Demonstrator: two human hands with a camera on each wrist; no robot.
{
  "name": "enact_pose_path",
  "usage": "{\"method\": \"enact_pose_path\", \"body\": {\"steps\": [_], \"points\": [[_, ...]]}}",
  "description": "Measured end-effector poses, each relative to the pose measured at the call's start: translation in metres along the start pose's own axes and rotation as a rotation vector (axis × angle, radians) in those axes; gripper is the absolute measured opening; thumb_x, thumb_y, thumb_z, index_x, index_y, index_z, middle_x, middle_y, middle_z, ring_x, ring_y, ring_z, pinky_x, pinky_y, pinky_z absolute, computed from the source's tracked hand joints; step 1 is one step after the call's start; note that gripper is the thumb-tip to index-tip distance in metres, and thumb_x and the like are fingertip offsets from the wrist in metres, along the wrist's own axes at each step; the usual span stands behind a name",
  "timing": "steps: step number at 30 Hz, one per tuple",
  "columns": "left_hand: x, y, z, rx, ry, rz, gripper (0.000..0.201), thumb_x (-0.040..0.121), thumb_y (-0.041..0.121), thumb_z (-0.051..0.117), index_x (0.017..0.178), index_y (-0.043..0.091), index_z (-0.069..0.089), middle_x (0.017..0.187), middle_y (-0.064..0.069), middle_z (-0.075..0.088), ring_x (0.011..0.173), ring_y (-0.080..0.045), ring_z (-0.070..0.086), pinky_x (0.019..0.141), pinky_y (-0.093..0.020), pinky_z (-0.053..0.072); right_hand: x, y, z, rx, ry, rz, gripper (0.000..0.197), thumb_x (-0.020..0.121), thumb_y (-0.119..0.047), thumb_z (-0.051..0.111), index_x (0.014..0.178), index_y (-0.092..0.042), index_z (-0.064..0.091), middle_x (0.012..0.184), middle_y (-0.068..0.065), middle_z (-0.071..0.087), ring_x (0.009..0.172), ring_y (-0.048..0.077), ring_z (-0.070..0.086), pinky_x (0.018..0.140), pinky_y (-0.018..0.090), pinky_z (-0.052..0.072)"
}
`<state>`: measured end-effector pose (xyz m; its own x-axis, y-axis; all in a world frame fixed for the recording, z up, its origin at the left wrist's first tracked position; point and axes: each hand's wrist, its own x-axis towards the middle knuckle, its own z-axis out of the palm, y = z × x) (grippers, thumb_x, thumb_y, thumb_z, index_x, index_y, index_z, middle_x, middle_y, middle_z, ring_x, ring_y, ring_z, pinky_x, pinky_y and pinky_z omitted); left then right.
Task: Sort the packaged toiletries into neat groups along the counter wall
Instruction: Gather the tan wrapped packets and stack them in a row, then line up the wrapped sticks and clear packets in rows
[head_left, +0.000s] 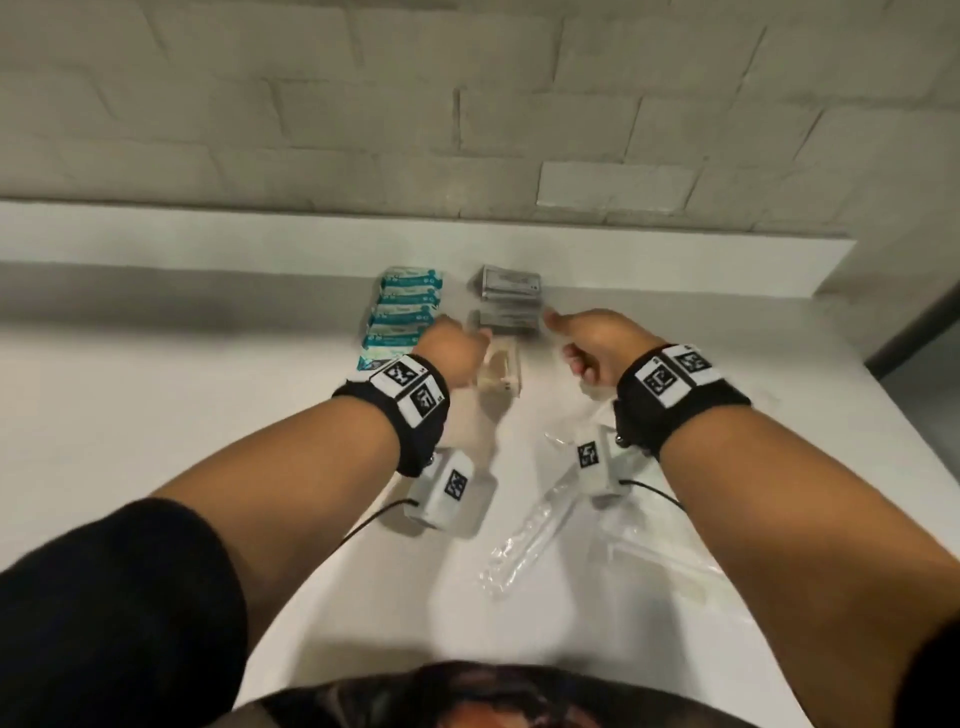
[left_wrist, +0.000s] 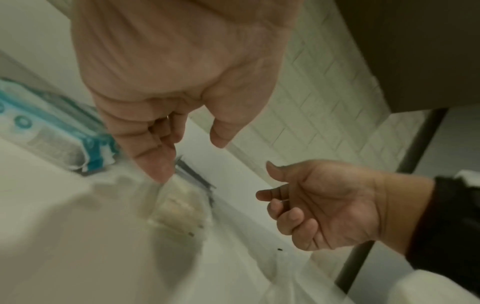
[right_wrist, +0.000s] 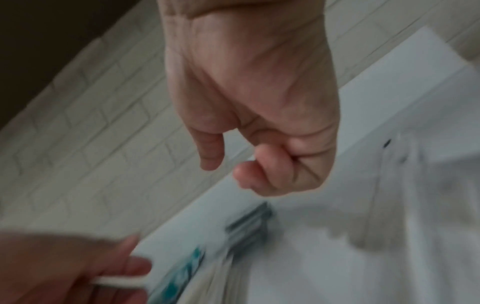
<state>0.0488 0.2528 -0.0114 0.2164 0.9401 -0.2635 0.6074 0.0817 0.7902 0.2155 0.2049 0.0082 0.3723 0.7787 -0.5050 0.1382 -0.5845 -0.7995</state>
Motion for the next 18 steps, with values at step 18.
{"method": "enact_pose_path", "body": {"steps": [18], "points": [[-0.148,0.010,0.074,0.714,-0.318,0.040,0.068,0.082,0.041,0.068,0.135,0.010,0.039,0.128,-0.006,0.056,0.112,-0.023,0.056,0.086,-0.030,0.047,-0.088,0.088,-0.152,-0.856,-0.197,-0.251,0.012,0.086,-0.022,0.066,0.098,-0.017,0.068,0.090,0.002,0.071,0.072,0.013,0.064,0.066,0.027,0.047]]}}
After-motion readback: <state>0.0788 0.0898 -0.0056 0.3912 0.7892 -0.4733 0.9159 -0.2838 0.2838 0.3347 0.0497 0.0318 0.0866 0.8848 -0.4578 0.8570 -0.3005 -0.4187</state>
